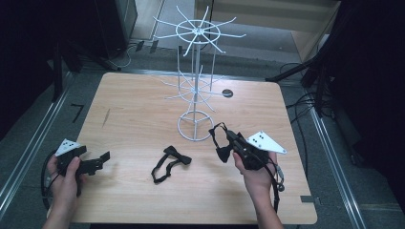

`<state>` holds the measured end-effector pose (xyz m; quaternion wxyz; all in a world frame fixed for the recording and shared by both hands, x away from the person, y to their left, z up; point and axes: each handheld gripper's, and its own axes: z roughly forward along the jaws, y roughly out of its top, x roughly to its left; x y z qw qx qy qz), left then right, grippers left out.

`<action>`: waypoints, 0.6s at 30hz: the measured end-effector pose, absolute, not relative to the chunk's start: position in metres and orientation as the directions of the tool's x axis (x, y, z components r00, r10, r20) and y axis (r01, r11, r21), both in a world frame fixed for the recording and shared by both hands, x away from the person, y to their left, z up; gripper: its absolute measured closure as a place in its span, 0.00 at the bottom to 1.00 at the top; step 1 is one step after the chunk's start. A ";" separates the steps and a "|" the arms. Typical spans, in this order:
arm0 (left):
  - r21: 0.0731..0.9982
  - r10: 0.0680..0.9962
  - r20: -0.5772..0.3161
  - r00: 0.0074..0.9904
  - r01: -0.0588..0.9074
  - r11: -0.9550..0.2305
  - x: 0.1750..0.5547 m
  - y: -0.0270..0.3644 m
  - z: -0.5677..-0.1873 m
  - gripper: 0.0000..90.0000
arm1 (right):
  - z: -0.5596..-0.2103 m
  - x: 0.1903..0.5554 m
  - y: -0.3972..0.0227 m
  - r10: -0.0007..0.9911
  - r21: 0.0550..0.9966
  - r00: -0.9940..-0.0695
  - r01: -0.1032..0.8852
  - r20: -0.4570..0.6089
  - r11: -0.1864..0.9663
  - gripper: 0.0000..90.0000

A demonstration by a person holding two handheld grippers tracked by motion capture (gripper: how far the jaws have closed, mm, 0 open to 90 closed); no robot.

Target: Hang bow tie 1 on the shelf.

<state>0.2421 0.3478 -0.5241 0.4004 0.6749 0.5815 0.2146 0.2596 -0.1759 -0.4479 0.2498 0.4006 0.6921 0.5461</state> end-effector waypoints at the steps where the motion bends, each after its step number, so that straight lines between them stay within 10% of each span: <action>1: 0.790 0.956 -0.176 0.233 0.613 -0.004 0.242 0.348 -0.524 0.00 | -0.447 0.259 -0.176 0.827 0.957 -0.555 0.278 0.091 0.082 1.00; 18: 0.794 0.954 -0.178 0.239 0.607 -0.004 0.241 0.348 -0.524 0.00 | -0.430 0.255 -0.173 0.811 0.964 -0.579 0.254 0.091 0.073 1.00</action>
